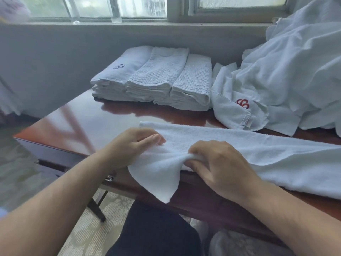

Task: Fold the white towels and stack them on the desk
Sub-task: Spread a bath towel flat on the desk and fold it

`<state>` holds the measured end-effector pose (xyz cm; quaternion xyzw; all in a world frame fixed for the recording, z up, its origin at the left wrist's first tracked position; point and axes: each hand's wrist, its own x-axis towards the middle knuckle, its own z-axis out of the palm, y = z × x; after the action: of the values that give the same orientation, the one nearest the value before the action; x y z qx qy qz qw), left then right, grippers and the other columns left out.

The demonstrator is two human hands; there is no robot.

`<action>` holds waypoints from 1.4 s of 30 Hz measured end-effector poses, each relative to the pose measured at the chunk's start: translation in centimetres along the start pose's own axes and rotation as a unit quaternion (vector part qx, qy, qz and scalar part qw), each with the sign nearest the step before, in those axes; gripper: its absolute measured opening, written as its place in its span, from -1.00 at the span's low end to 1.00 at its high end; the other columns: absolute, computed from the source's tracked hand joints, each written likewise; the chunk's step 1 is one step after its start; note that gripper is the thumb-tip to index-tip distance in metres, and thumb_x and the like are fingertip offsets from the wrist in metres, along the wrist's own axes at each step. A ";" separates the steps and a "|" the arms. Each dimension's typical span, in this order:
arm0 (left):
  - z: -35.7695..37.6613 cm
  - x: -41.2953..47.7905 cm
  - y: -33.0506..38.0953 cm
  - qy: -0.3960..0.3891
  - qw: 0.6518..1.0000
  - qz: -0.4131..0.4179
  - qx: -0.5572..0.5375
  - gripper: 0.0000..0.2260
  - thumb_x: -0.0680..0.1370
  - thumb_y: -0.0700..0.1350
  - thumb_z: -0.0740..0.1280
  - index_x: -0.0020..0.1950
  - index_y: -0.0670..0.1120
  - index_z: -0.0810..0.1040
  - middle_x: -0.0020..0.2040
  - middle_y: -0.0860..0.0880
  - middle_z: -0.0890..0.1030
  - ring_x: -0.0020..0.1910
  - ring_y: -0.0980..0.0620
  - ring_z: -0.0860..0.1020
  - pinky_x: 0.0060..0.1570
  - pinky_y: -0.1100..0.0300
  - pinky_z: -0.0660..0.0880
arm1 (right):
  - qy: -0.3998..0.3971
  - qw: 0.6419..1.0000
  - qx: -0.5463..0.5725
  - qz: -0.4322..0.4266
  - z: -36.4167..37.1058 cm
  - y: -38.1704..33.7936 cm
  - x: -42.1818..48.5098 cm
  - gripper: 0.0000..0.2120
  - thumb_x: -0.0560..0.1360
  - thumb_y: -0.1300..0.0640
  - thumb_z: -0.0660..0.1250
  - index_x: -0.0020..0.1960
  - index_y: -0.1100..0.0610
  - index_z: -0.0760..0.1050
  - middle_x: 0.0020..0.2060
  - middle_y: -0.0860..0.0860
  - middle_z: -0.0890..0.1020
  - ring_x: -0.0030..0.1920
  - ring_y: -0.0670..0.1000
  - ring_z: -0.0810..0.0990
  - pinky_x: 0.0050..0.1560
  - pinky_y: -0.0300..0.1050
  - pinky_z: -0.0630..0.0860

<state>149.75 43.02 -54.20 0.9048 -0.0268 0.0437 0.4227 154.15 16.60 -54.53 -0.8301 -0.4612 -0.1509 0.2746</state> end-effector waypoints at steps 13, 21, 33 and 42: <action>-1.1 -1.2 -0.5 -0.071 0.997 0.019 0.001 -0.17 0.18 0.32 0.59 0.35 0.15 0.35 0.26 0.09 0.56 0.34 0.17 0.48 0.36 0.28 0.35 | -0.122 0.958 -0.019 0.258 1.2 4.9 5.7 -0.53 0.38 -0.51 0.26 -0.12 -0.11 0.44 -0.22 -0.21 0.50 -0.14 -0.15 0.51 -0.15 -0.07 0.45; -1.2 -1.7 -0.4 -0.037 0.982 0.070 0.169 -0.52 0.36 0.09 0.59 0.11 0.15 0.38 0.23 0.13 0.45 0.24 0.19 0.45 0.29 0.08 0.42 | -0.069 0.975 -0.007 0.213 2.2 5.5 5.2 -0.50 0.32 -0.52 0.18 -0.04 -0.14 0.45 -0.27 -0.18 0.52 -0.18 -0.14 0.54 -0.22 -0.10 0.44; 1.1 -2.9 -0.8 0.154 0.966 0.136 0.154 -0.72 0.44 -0.06 0.56 0.13 -0.05 0.68 0.00 0.17 0.64 -0.04 0.31 0.52 0.02 0.39 0.41 | 0.028 0.997 0.037 -0.055 1.9 4.8 3.6 -0.73 0.50 -0.15 0.39 0.04 0.04 0.61 -0.26 -0.16 0.44 -0.27 -0.13 0.43 -0.25 -0.16 0.45; 1.2 -2.6 -1.2 0.073 0.996 0.011 0.053 -0.68 0.61 0.14 0.29 0.32 0.10 0.42 0.11 0.19 0.57 0.12 0.24 0.52 0.19 0.26 0.42 | 0.053 0.995 0.041 0.070 2.6 4.3 4.7 -0.86 0.63 0.03 0.32 -0.03 0.09 0.47 -0.37 -0.08 0.55 -0.31 0.05 0.53 -0.27 -0.01 0.43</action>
<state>147.38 42.87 -56.16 0.9200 -0.0035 0.1162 0.3743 160.26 19.59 -55.61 -0.8390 -0.3931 -0.1557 0.3425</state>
